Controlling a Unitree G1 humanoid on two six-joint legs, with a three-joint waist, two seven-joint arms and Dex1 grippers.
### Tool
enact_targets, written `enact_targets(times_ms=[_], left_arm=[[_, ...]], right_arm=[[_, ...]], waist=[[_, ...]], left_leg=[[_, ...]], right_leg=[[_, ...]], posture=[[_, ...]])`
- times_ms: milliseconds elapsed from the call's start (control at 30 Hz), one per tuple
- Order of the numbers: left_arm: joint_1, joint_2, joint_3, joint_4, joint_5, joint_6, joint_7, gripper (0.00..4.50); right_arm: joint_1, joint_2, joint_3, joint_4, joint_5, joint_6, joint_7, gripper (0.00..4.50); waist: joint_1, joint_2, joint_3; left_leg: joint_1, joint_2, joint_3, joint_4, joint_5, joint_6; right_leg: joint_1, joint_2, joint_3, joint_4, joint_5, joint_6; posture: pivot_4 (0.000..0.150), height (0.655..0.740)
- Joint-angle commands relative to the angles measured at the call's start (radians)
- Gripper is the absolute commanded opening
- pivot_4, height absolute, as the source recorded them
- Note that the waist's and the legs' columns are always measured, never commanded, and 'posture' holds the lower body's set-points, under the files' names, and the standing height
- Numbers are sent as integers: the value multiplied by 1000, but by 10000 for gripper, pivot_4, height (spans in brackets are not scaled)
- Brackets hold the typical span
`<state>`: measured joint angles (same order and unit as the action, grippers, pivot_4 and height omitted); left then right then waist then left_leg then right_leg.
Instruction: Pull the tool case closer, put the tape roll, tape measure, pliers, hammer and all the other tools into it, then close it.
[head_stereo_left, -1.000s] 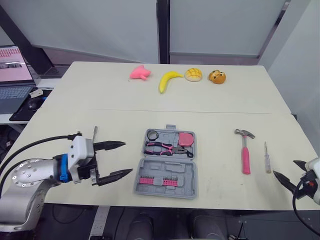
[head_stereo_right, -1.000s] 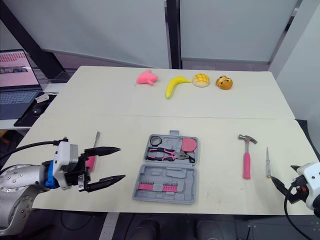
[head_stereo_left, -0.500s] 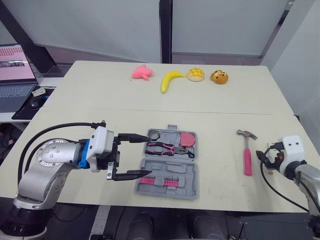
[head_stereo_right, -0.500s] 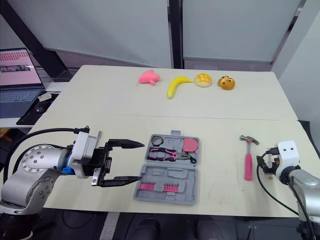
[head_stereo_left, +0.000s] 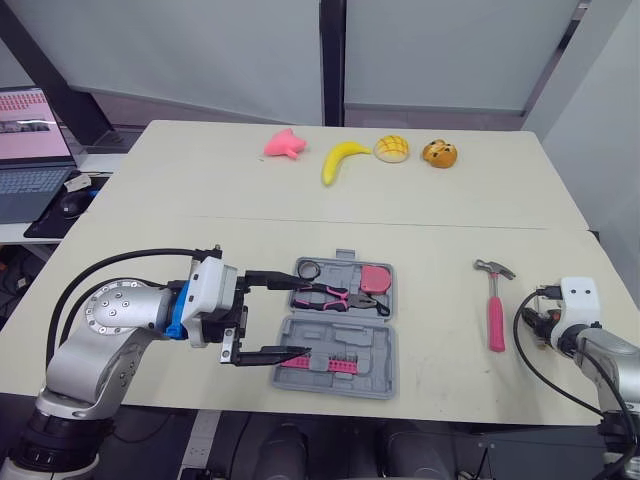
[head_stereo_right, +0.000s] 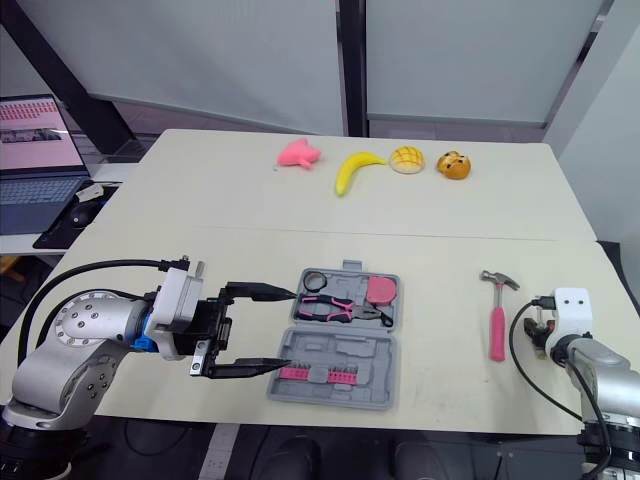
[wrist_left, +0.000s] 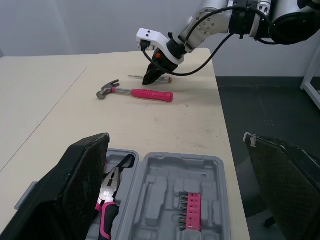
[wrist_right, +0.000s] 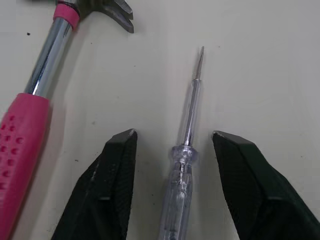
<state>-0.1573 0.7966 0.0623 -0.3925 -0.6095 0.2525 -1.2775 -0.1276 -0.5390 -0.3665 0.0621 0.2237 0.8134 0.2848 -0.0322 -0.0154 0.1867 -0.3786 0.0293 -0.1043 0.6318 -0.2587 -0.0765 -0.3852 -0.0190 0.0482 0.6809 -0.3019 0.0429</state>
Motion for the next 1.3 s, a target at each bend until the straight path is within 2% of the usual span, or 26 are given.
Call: enact_targets(times_ms=[33,433,700,833,967,1100,1300], left_arm=[[-14,-9,-9,-13,6,-20,-1,45000],[-9,-10,-5,-8,21,-29,6,45000],[9,2,10,-8,32,-41,7,45000],[20,7,16,-12,32,-43,5,45000],[33,12,15,-23,37,-47,2,45000],[45,18,16,-33,36,-48,3,45000],[48,24,7,-43,35,-46,0,45000]], right_arm=[[17,11,-24,-9,7,20,-22,18124],[0,46,-79,-100,39,7,-70,3132],[-17,64,-73,-441,149,210,-85,3129],[-13,168,-22,-623,196,334,-147,3129],[91,285,85,-771,188,382,-207,3129],[181,349,163,-832,173,378,-244,3129],[283,421,247,-822,142,336,-278,3129]], waist=[[0,0,0],[-1,0,0],[-3,2,0],[-2,2,0],[0,2,0],[1,2,0],[-2,2,0]], left_leg=[[0,0,0,0,0,0],[0,0,0,0,0,0],[0,0,0,0,0,0],[-1,0,-1,0,0,0],[-2,0,-2,-1,0,0],[-3,0,-2,-1,0,0],[-2,1,-3,-1,0,0]], right_leg=[[0,0,0,0,0,0],[0,0,0,0,0,0],[-1,0,0,0,0,0],[-1,0,0,0,0,0],[-2,1,-2,0,0,0],[-2,-1,-1,-1,0,0],[-2,1,-1,1,-1,-1]], posture=[[1500,7400],[1500,7400],[1500,7400],[1500,7400],[1500,7400],[1500,7400],[1500,7400]])
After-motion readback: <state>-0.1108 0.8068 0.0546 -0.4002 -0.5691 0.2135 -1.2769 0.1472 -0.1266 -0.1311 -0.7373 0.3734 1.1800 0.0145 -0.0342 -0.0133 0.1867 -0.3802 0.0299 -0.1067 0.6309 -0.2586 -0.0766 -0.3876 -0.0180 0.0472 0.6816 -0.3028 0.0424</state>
